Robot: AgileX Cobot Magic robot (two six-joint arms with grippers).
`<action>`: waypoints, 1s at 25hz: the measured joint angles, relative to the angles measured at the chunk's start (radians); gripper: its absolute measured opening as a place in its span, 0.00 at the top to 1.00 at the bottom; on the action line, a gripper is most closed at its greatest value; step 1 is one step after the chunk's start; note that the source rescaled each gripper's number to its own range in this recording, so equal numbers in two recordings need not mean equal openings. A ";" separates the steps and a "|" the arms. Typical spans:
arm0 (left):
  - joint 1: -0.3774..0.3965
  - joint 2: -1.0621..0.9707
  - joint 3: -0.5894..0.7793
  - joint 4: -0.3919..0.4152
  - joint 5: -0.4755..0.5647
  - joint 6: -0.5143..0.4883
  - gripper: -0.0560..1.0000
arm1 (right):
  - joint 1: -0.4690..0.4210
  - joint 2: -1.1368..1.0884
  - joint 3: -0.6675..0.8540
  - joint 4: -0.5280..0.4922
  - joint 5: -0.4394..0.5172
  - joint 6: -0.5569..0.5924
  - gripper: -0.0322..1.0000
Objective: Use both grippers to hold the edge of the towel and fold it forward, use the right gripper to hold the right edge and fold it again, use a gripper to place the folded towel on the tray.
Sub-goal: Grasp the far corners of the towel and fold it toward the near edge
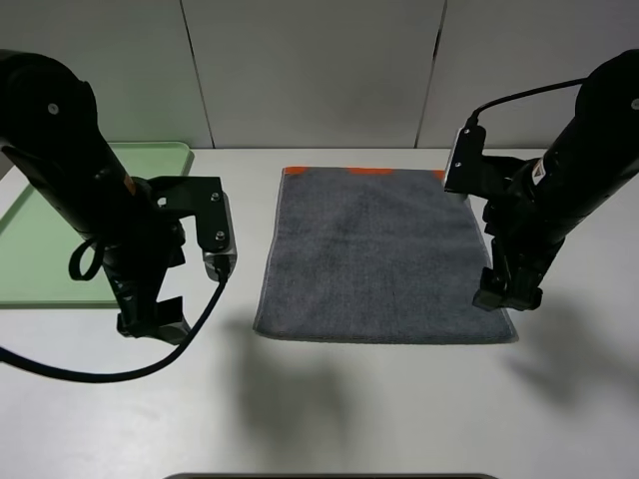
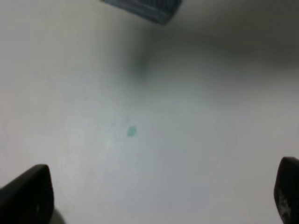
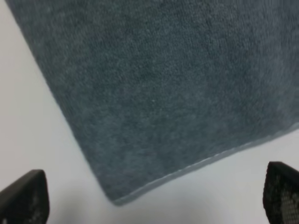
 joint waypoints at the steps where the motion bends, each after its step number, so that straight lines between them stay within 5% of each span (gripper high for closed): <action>1: 0.000 0.001 0.000 -0.002 -0.006 0.011 0.05 | 0.000 0.000 0.000 -0.003 -0.007 -0.040 0.00; 8: 0.000 0.049 0.000 -0.004 -0.075 0.091 0.05 | 0.000 0.041 0.000 -0.004 -0.016 -0.230 0.00; 19: 0.000 0.082 -0.036 -0.008 -0.165 0.167 0.07 | 0.000 0.192 0.000 -0.004 -0.041 -0.252 0.00; 25: -0.007 0.121 -0.096 -0.105 -0.144 0.214 0.07 | 0.000 0.249 -0.001 -0.008 -0.066 -0.252 0.00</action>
